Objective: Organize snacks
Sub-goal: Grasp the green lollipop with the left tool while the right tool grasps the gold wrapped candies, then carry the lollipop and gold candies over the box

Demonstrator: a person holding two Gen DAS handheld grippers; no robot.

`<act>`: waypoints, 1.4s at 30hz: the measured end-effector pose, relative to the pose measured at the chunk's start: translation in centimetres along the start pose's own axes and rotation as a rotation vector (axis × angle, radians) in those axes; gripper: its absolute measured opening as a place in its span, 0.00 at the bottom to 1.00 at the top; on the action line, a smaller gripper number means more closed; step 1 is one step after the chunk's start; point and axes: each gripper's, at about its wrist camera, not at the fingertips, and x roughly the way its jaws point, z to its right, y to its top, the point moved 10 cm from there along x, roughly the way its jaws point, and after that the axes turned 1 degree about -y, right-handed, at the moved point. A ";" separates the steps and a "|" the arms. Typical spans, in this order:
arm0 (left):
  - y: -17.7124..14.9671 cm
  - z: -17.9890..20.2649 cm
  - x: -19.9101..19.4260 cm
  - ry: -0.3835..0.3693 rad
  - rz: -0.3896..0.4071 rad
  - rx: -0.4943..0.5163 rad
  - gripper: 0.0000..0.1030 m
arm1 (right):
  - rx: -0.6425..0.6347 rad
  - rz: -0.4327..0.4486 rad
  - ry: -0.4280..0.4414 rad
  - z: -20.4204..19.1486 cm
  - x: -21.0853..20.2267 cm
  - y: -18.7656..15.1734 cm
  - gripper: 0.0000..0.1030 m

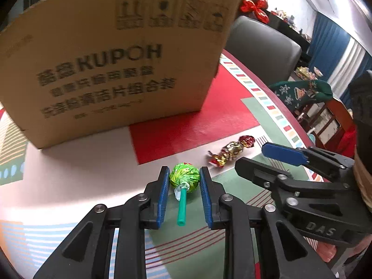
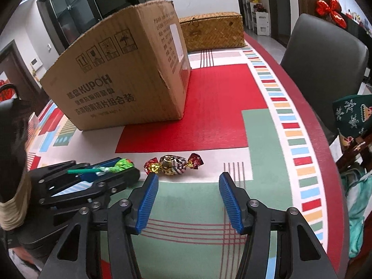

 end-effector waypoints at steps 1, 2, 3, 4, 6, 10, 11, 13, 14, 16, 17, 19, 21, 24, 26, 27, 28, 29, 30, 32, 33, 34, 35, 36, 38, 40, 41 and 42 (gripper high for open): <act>0.0 -0.2 -0.3 0.006 0.005 -0.005 0.26 | -0.002 -0.005 0.007 -0.2 0.2 0.0 0.54; 0.0 -0.4 -0.6 0.012 0.010 -0.008 0.26 | -0.005 -0.010 0.011 -0.4 0.5 0.1 0.53; 0.0 -0.6 -0.8 0.015 0.015 -0.010 0.26 | -0.007 -0.014 0.010 -0.5 0.7 0.1 0.53; 0.0 -0.8 -1.1 0.016 0.020 -0.014 0.26 | -0.008 -0.015 0.012 -0.6 0.9 0.2 0.53; 0.1 -1.1 -1.3 0.014 0.024 -0.023 0.26 | -0.006 -0.015 0.016 -1.0 1.3 0.5 0.53; 0.2 -1.7 -1.4 0.032 0.025 -0.029 0.26 | -0.017 -0.019 0.018 -1.7 2.0 1.1 0.47; 0.2 -1.9 -1.5 0.036 0.024 -0.033 0.26 | -0.020 -0.025 0.020 -1.9 2.2 1.2 0.46; 0.1 -2.4 -1.6 0.042 0.022 -0.042 0.26 | -0.029 -0.024 0.010 -2.1 2.4 1.3 0.44; 0.1 -2.4 -1.6 0.045 0.022 -0.042 0.26 | -0.039 -0.025 0.008 -2.3 2.5 1.2 0.43; 0.0 -2.7 -1.7 0.054 0.024 -0.046 0.26 | -0.059 -0.027 0.000 -2.6 2.5 1.1 0.39; -0.1 -2.8 -1.8 0.052 0.025 -0.048 0.26 | -0.075 -0.027 -0.013 -2.7 2.5 1.0 0.34; -0.2 -2.9 -2.1 0.056 0.027 -0.056 0.26 | -0.102 -0.031 -0.016 -3.1 2.6 0.8 0.28; -0.3 -3.0 -2.4 0.055 0.032 -0.063 0.26 | -0.113 -0.034 -0.017 -3.5 2.5 0.6 0.28; -0.2 -3.1 -3.1 0.058 0.046 -0.071 0.26 | -0.106 -0.031 -0.006 -3.8 2.1 0.6 0.28; -0.1 -3.1 -3.9 0.062 0.059 -0.075 0.26 | -0.109 -0.017 -0.007 -4.1 1.5 0.7 0.28; 0.0 -3.2 -4.3 0.065 0.067 -0.076 0.26 | -0.113 -0.008 -0.006 -4.4 1.0 0.9 0.28; 0.0 -3.2 -4.7 0.067 0.075 -0.076 0.26 | -0.116 -0.002 -0.005 -4.5 0.7 1.0 0.28; 0.1 -3.1 -5.1 0.070 0.084 -0.076 0.26 | -0.118 0.005 -0.005 -4.7 0.2 1.1 0.28; 0.2 -3.1 -5.5 0.071 0.092 -0.077 0.26 | -0.122 0.013 -0.004 -4.9 -0.2 1.2 0.28; 0.4 -3.0 -6.6 0.074 0.110 -0.077 0.26 | -0.130 0.031 -0.005 -5.3 -1.2 1.6 0.28; 0.5 -3.0 -7.1 0.077 0.119 -0.076 0.26 | -0.135 0.042 -0.006 -5.5 -1.7 1.8 0.28; 0.6 -2.9 -7.6 0.081 0.129 -0.075 0.26 | -0.139 0.052 -0.007 -5.7 -2.2 2.0 0.28; 0.8 -2.8 -8.2 0.082 0.141 -0.074 0.26 | -0.144 0.064 -0.008 -6.0 -2.8 2.2 0.28; 1.0 -2.8 -8.7 0.081 0.150 -0.074 0.26 | -0.147 0.077 -0.008 -6.2 -3.4 2.5 0.28; 1.5 -2.6 -10.0 0.083 0.175 -0.075 0.26 | -0.150 0.102 -0.004 -6.6 -4.6 3.0 0.28; 1.9 -2.5 -11.3 0.090 0.200 -0.071 0.26 | -0.153 0.121 -0.003 -6.9 -5.5 3.5 0.28; 2.3 -2.5 -12.0 0.094 0.217 -0.069 0.26 | -0.154 0.132 -0.001 -7.1 -6.0 3.7 0.28; 2.6 -2.5 -12.6 0.096 0.230 -0.067 0.26 | -0.156 0.143 0.001 -7.3 -6.6 4.0 0.28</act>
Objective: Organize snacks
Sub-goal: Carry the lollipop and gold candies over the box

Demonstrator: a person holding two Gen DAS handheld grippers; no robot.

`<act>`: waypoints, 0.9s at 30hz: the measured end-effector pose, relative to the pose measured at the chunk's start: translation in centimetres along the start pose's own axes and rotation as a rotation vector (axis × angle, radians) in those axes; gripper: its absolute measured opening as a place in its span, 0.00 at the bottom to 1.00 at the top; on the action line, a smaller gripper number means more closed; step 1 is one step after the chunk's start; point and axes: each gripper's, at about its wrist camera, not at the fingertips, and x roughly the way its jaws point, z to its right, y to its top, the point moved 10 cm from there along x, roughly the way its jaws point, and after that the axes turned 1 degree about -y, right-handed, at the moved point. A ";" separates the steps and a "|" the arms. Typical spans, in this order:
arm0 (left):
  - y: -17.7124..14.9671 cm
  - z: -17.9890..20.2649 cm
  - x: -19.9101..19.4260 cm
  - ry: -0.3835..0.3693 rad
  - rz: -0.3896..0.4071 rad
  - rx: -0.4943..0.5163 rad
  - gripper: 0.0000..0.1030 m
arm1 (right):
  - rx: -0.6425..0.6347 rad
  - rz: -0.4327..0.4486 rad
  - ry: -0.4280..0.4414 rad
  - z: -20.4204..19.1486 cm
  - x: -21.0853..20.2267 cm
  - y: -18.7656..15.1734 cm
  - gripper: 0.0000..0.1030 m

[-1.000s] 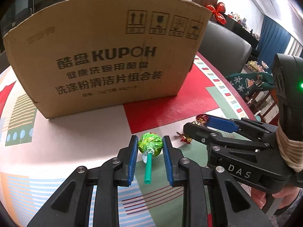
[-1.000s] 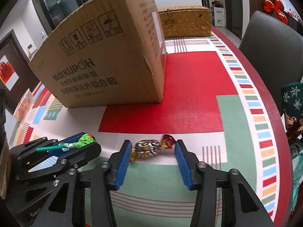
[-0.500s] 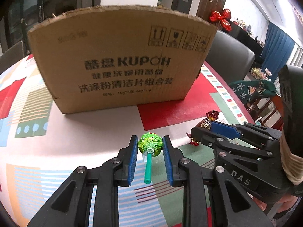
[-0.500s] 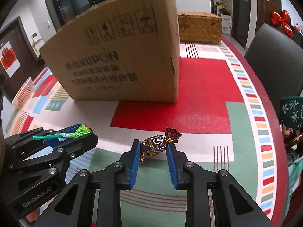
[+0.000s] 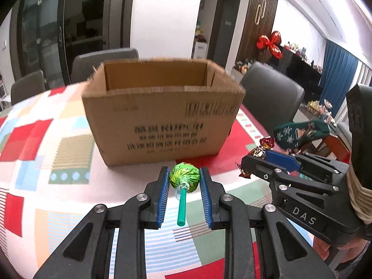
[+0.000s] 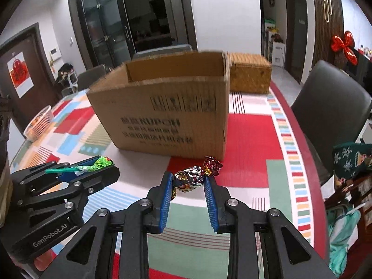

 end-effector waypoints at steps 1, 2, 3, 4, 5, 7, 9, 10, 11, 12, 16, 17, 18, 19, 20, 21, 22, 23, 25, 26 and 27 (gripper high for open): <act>0.5 -0.1 -0.5 0.003 0.013 0.001 0.26 | -0.003 0.011 0.000 -0.2 -0.4 0.4 0.28; 1.0 -0.1 -1.1 0.007 0.027 0.003 0.26 | -0.007 0.023 0.000 -0.3 -0.9 0.8 0.28; 1.5 -0.1 -1.7 0.011 0.041 0.006 0.26 | -0.010 0.035 0.003 -0.5 -1.3 1.2 0.28; 2.0 -0.1 -2.2 0.016 0.056 0.008 0.26 | -0.014 0.048 0.005 -0.8 -1.8 1.7 0.28; 2.5 -0.1 -2.6 0.020 0.069 0.010 0.26 | -0.018 0.061 0.007 -0.9 -2.2 2.1 0.28; 3.6 -0.1 -3.6 0.022 0.096 0.015 0.26 | -0.025 0.080 0.010 -1.3 -2.8 2.9 0.28; 4.5 -0.1 -4.2 0.034 0.116 0.020 0.26 | -0.031 0.103 0.011 -1.6 -3.5 3.9 0.28; 5.0 -0.3 -4.4 0.040 0.122 0.019 0.26 | -0.034 0.112 0.013 -1.8 -3.8 4.4 0.28; 5.4 -0.4 -4.6 0.045 0.126 0.017 0.26 | -0.039 0.122 0.014 -2.0 -4.1 5.0 0.28; 5.9 -0.5 -4.8 0.050 0.131 0.014 0.26 | -0.044 0.127 0.014 -2.2 -4.3 5.5 0.28; 7.8 -1.5 -5.1 0.070 0.128 -0.009 0.26 | -0.067 0.147 0.013 -2.8 -5.0 7.4 0.28; 8.2 -1.7 -5.0 0.069 0.126 -0.018 0.26 | -0.074 0.153 0.015 -3.0 -5.2 8.1 0.28; 8.7 -1.9 -5.0 0.068 0.126 -0.022 0.26 | -0.077 0.158 0.014 -3.1 -5.2 8.7 0.28; 9.2 -2.2 -4.9 0.071 0.124 -0.023 0.26 | -0.081 0.162 0.013 -3.2 -5.2 9.1 0.28; 9.8 -2.4 -4.8 0.077 0.124 -0.023 0.26 | -0.086 0.167 0.010 -3.3 -5.3 9.7 0.28; 10.3 -2.6 -4.7 0.082 0.124 -0.022 0.26 | -0.091 0.170 0.008 -3.4 -5.3 10.3 0.28; 10.6 -2.9 -4.6 0.082 0.122 -0.020 0.26 | -0.095 0.171 0.008 -3.5 -5.2 10.8 0.28; 11.2 -3.2 -4.4 0.083 0.118 -0.018 0.26 | -0.098 0.168 0.007 -3.6 -5.1 11.4 0.28; 12.1 -3.7 -4.0 0.089 0.109 -0.017 0.26 | -0.101 0.165 0.011 -3.8 -5.0 12.3 0.28; 12.3 -3.9 -4.0 0.087 0.104 -0.015 0.26 | -0.104 0.159 0.011 -3.9 -4.8 12.9 0.28; 12.6 -4.0 -3.8 0.087 0.098 -0.014 0.26 | -0.105 0.155 0.011 -3.9 -4.6 13.4 0.28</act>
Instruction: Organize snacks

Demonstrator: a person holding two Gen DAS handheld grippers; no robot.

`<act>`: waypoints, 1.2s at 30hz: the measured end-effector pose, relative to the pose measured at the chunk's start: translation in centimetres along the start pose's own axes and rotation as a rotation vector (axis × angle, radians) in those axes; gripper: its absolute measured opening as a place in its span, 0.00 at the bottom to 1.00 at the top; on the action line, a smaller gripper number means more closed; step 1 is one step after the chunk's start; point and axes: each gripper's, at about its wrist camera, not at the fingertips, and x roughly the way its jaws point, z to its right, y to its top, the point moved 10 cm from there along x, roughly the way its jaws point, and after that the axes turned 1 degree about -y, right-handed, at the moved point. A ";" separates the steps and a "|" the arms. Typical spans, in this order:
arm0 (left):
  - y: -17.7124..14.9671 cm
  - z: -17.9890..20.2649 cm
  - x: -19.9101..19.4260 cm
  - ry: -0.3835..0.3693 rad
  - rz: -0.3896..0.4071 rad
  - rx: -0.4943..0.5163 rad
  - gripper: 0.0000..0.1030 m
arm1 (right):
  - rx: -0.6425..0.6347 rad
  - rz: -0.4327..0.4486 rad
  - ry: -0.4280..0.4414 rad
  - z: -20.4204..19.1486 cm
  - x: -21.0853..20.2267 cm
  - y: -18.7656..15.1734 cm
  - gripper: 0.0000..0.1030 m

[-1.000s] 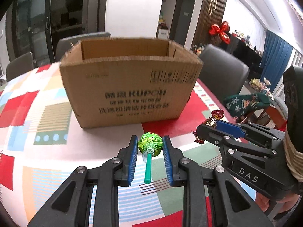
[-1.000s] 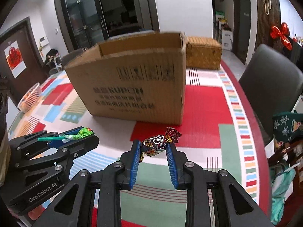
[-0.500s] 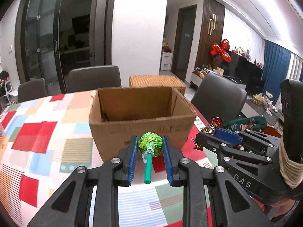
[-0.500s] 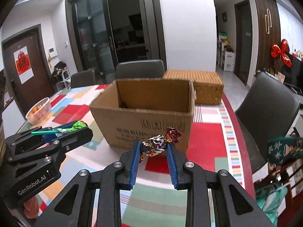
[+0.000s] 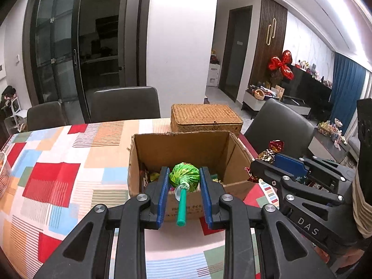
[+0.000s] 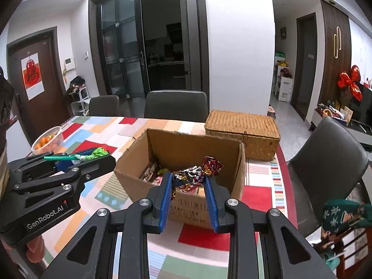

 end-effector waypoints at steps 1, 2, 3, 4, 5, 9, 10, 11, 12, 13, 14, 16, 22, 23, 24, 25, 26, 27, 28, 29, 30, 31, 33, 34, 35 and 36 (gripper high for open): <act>0.4 -0.2 0.4 0.006 -0.009 0.003 0.26 | -0.002 -0.005 0.001 0.0 0.3 0.3 0.28; 0.6 -0.4 0.5 0.008 -0.013 0.005 0.26 | -0.005 -0.017 0.002 0.0 0.7 0.7 0.28; 0.8 -0.5 0.8 0.007 -0.020 0.004 0.26 | -0.006 -0.026 0.002 0.1 1.1 1.0 0.28; 1.1 -0.7 1.2 0.005 -0.031 0.003 0.26 | -0.007 -0.040 0.003 0.2 1.6 1.3 0.28; 1.3 -0.8 1.7 0.004 -0.041 0.001 0.26 | -0.008 -0.051 0.003 0.2 1.9 1.4 0.28; 2.2 -1.2 3.5 0.011 -0.080 0.012 0.26 | -0.009 -0.091 0.003 0.5 3.6 2.1 0.28; 2.5 -1.3 4.1 0.010 -0.089 0.015 0.26 | -0.007 -0.099 0.004 0.6 4.0 2.2 0.28; 2.8 -1.4 4.6 0.015 -0.095 0.014 0.26 | -0.002 -0.109 0.002 0.7 4.5 2.4 0.28; 3.1 -1.5 5.1 0.022 -0.102 0.012 0.26 | 0.005 -0.116 -0.003 0.9 4.9 2.7 0.28; 3.6 -1.6 5.8 0.022 -0.116 0.007 0.26 | 0.014 -0.121 -0.006 1.1 5.4 2.9 0.28; 3.9 -1.7 6.1 0.022 -0.123 0.001 0.29 | 0.027 -0.130 -0.007 1.3 5.9 3.2 0.28; 4.5 -2.0 6.5 0.045 -0.120 -0.010 0.38 | 0.062 -0.151 -0.002 1.8 6.9 3.5 0.29; 4.0 -2.6 5.2 0.119 -0.086 0.027 0.46 | 0.117 -0.175 -0.054 3.7 7.7 3.4 0.47; 3.7 -2.6 4.8 0.132 -0.079 0.036 0.47 | 0.109 -0.173 -0.056 3.7 7.6 3.3 0.47; 3.5 -2.5 4.5 0.137 -0.073 0.042 0.48 | 0.094 -0.171 -0.060 3.6 7.3 3.0 0.47; 3.2 -2.4 4.1 0.140 -0.065 0.048 0.49 | 0.083 -0.171 -0.066 3.5 7.1 2.9 0.50; 2.8 -2.4 3.5 0.145 -0.058 0.051 0.52 | 0.069 -0.164 -0.070 3.3 6.6 2.7 0.54; 2.4 -2.4 3.0 0.152 -0.047 0.050 0.55 | 0.056 -0.152 -0.074 3.1 6.1 2.5 0.57; 2.1 -2.4 2.4 0.160 -0.035 0.052 0.56 | 0.042 -0.134 -0.080 2.9 5.3 2.2 0.61; 1.7 -2.3 1.6 0.170 -0.022 0.057 0.58 | 0.024 -0.119 -0.089 2.7 4.6 2.0 0.63; 1.3 -2.2 0.9 0.177 -0.010 0.058 0.61 | 0.012 -0.107 -0.098 2.5 4.0 1.7 0.63; 0.8 -2.2 0.2 0.185 0.002 0.061 0.62 | -0.001 -0.090 -0.108 2.4 3.3 1.5 0.66; -0.2 -2.2 -1.5 0.199 0.032 0.056 0.66 | -0.024 -0.057 -0.133 2.1 1.5 0.9 0.72; -0.7 -2.1 -2.3 0.203 0.042 0.049 0.68 | -0.025 -0.042 -0.146 2.1 0.7 0.6 0.76; -1.1 -2.1 -3.0 0.204 0.052 0.042 0.71 | -0.024 -0.020 -0.162 2.1 -0.5 0.1 0.78; -1.6 -1.9 -3.7 0.200 0.061 0.039 0.74 | -0.019 -0.006 -0.170 2.1 -1.3 -0.1 0.78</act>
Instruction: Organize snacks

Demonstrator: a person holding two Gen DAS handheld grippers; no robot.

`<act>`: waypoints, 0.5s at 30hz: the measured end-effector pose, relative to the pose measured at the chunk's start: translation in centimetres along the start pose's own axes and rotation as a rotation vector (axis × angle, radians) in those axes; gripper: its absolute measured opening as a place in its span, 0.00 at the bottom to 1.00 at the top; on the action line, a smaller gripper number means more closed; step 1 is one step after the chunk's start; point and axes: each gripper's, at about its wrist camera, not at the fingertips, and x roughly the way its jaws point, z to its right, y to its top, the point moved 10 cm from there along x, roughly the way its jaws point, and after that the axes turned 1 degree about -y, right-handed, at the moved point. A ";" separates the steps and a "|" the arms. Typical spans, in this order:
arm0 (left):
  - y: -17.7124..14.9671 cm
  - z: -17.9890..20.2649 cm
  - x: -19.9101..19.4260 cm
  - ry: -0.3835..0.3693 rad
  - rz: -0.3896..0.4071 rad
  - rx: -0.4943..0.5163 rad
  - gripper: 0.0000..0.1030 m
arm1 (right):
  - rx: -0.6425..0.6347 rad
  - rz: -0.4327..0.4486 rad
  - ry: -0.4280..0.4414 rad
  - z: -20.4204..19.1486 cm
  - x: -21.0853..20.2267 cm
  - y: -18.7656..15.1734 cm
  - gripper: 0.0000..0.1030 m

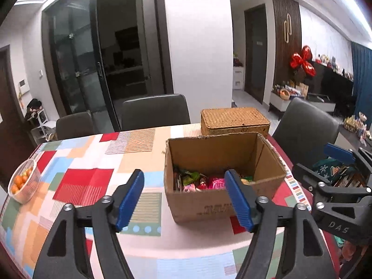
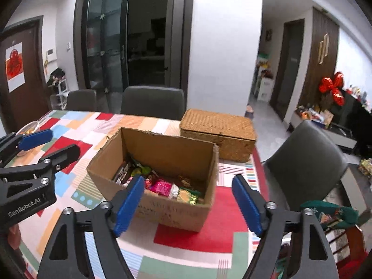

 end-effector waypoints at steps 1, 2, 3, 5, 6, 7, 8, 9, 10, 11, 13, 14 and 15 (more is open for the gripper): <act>-0.5 0.1 -0.8 -0.004 0.009 0.000 0.75 | 0.007 0.010 -0.007 0.1 -0.8 -0.4 0.80; -1.1 0.2 -1.7 -0.004 0.020 0.002 0.79 | 0.017 0.023 -0.010 0.3 -1.9 -0.9 0.81; -1.5 0.4 -2.4 -0.001 0.027 0.007 0.81 | 0.027 0.032 -0.012 0.4 -2.6 -1.2 0.81; -2.5 0.6 -3.9 0.007 0.047 0.016 0.83 | 0.048 0.055 -0.022 0.8 -4.3 -2.0 0.84; -2.9 0.7 -4.7 0.007 0.055 0.014 0.86 | 0.057 0.065 -0.026 1.0 -5.0 -2.5 0.84; -3.4 0.8 -5.5 0.005 0.064 0.012 0.87 | 0.062 0.073 -0.031 1.1 -5.8 -2.9 0.84; -3.7 0.9 -6.1 0.003 0.069 0.010 0.88 | 0.064 0.086 -0.035 1.1 -6.5 -3.4 0.85; -4.1 0.9 -6.6 0.001 0.072 0.005 0.88 | 0.064 0.095 -0.044 1.2 -7.3 -3.8 0.85; -4.6 1.0 -7.3 -0.006 0.079 -0.002 0.88 | 0.063 0.103 -0.052 1.2 -7.9 -4.3 0.87; -4.9 1.1 -7.7 -0.012 0.081 -0.007 0.90 | 0.062 0.112 -0.056 1.1 -8.6 -4.7 0.88; -5.7 1.2 -8.7 -0.018 0.085 -0.014 0.91 | 0.064 0.127 -0.061 0.9 -9.7 -5.3 0.90; -6.0 1.2 -9.0 -0.017 0.086 -0.015 0.92 | 0.065 0.133 -0.059 0.7 -10.4 -5.9 0.90; -6.3 1.2 -9.4 -0.016 0.089 -0.017 0.92 | 0.061 0.135 -0.058 0.6 -10.8 -6.2 0.90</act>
